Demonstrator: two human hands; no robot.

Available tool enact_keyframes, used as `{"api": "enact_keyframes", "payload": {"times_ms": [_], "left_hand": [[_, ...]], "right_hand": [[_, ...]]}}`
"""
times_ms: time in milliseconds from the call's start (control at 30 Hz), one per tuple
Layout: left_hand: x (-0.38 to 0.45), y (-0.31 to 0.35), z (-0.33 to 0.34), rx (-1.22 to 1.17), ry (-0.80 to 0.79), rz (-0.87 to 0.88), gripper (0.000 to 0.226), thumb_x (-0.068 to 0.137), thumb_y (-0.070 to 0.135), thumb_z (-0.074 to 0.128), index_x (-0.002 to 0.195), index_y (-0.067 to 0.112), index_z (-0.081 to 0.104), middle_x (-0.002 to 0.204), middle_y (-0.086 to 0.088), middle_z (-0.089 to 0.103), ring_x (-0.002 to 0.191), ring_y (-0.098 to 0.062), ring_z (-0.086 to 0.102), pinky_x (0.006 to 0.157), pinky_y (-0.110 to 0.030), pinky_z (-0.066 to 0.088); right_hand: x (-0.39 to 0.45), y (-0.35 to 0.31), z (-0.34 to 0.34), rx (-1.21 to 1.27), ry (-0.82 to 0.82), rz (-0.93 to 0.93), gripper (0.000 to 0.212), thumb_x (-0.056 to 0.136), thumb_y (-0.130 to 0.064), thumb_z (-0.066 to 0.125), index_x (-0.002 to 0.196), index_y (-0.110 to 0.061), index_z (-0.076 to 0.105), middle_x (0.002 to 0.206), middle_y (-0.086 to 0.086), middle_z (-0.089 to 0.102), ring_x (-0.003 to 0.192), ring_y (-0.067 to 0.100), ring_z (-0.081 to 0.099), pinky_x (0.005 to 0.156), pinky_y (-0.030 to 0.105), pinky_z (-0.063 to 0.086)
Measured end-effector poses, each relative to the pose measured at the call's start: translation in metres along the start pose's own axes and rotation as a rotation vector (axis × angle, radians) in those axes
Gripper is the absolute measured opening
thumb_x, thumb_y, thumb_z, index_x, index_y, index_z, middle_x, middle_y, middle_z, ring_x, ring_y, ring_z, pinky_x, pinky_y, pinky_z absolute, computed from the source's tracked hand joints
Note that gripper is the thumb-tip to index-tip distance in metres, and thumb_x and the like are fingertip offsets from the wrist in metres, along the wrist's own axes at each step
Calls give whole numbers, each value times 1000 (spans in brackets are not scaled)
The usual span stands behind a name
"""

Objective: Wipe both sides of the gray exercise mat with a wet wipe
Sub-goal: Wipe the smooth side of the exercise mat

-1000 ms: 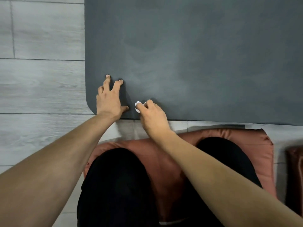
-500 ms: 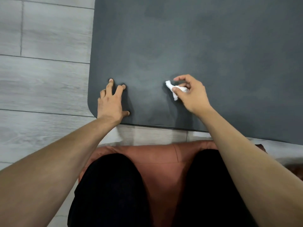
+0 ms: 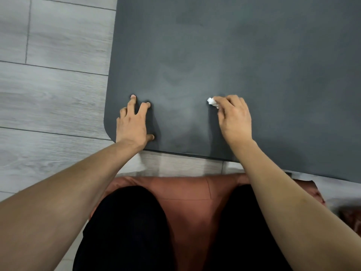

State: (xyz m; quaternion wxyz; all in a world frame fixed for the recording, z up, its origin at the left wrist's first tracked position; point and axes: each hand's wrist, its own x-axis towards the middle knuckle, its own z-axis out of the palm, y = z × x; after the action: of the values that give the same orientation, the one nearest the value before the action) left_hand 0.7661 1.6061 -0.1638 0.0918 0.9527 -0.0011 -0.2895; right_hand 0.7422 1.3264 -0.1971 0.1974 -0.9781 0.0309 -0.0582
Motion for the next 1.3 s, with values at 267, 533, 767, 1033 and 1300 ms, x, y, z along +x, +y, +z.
{"api": "enact_keyframes", "payload": {"times_ms": [267,533,767,1033,1300], "left_hand": [[2,-1,1,32,1,-11,97,70,27,93,148,29,34,169,-9,3,143,-40,26,111,-50,33],[2,-3,3,24,8,0,98,70,29,92,149,30,34,169,-9,3,143,-40,27,111,-50,33],[1,-6,2,18,4,13,100,71,29,92,151,31,33,169,-8,3,143,-39,27,112,-50,33],[2,-1,2,32,4,-15,100,70,28,93,149,31,32,170,-7,0,146,-37,24,110,-49,33],[1,2,1,66,-11,-25,104,72,30,91,153,30,28,170,-8,-1,147,-37,23,112,-50,33]], "right_hand": [[95,18,-19,10,149,216,23,88,-20,50,105,-20,65,101,4,64,95,25,57,89,35,36],[-1,-104,49,81,-225,-206,24,79,-21,48,94,-16,67,89,10,61,80,34,55,71,43,38],[49,-47,26,-13,-159,-319,28,89,-18,46,100,-19,71,90,8,60,81,24,50,74,39,42],[115,-26,19,-181,31,22,26,90,-27,50,99,-14,70,92,16,60,83,37,54,75,39,36],[64,-113,36,-27,-147,-424,17,87,-9,52,92,-13,68,92,9,59,79,30,55,68,39,48]]}}
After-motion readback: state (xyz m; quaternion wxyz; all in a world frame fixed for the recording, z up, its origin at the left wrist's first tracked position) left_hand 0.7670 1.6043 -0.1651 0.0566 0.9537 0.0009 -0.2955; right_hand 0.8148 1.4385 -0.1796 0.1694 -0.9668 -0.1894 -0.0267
